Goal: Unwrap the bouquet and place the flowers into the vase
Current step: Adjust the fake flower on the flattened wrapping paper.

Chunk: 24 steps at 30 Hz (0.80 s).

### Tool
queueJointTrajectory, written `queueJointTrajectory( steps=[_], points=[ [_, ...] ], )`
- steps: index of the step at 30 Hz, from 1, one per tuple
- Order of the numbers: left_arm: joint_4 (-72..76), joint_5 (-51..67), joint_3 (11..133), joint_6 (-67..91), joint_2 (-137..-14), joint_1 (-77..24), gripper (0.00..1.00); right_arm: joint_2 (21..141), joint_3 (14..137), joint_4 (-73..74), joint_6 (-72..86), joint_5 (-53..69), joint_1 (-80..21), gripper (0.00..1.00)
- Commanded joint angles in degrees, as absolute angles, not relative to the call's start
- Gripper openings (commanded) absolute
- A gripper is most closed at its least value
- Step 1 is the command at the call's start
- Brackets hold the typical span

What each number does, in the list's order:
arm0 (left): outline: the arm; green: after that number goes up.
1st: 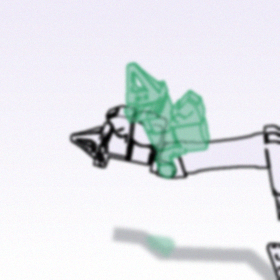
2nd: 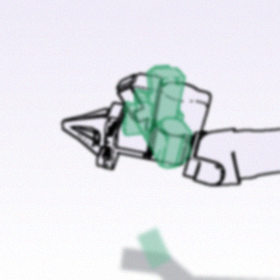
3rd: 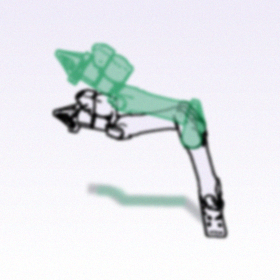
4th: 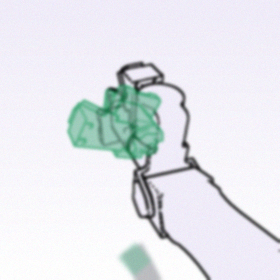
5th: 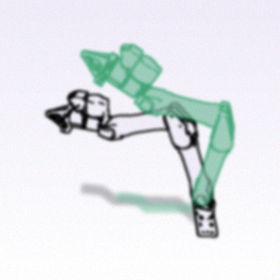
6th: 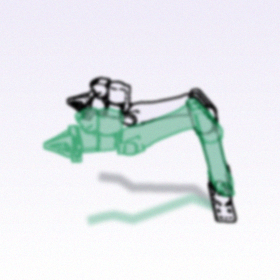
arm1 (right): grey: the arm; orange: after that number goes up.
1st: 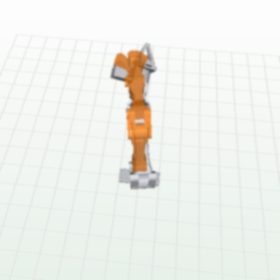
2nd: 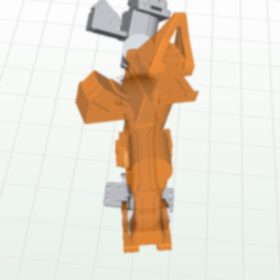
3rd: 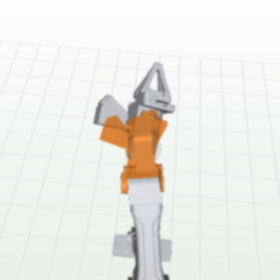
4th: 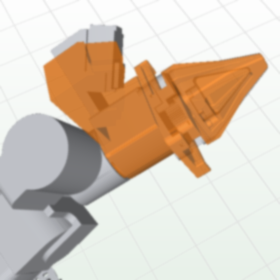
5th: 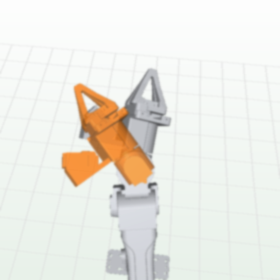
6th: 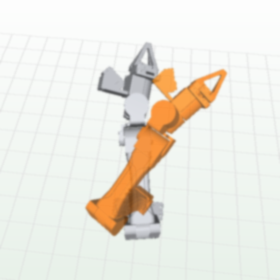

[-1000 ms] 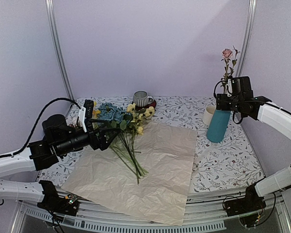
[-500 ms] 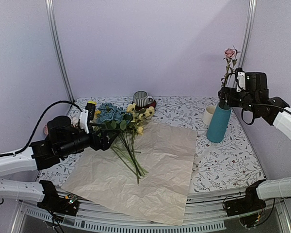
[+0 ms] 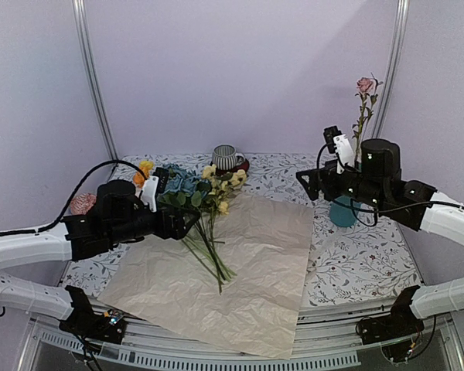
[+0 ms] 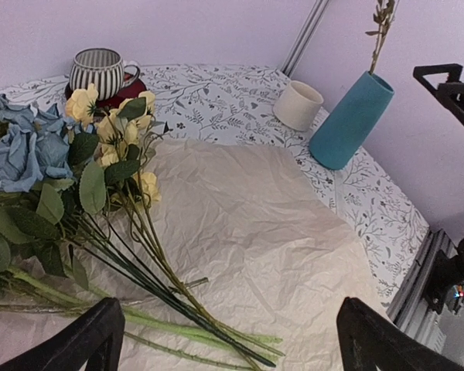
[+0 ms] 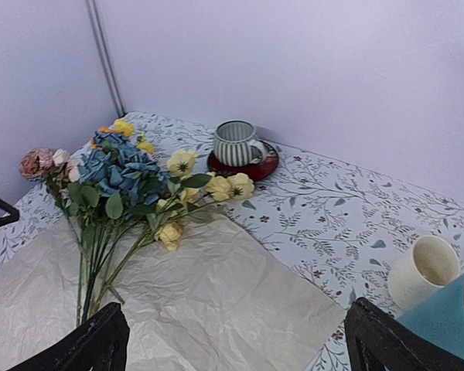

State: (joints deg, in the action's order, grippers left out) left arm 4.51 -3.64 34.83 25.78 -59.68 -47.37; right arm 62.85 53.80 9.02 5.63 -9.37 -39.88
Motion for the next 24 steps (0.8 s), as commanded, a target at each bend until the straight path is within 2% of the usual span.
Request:
queueJointTrajectory(
  steps=[1, 10, 17, 24],
  points=[
    [0.61, -5.02, 37.72, 28.19, -62.67, -46.52, 0.98, 64.36, 50.52, -3.02, 2.58, -5.49, -42.32, 1.00],
    [1.80, -5.21, 37.36, 31.55, -63.80, -45.82, 0.98, 74.97, 52.89, -7.78, 12.62, -8.25, -42.91, 0.99],
    [4.53, -6.60, 34.12, 32.16, -61.93, -45.66, 0.98, 77.66, 50.82, -18.71, 11.33, -6.53, -42.96, 0.99],
    [3.84, -6.16, 33.85, 31.96, -62.80, -45.62, 0.98, 84.33, 54.24, -20.34, 16.66, -8.43, -42.92, 0.99]
  ],
)
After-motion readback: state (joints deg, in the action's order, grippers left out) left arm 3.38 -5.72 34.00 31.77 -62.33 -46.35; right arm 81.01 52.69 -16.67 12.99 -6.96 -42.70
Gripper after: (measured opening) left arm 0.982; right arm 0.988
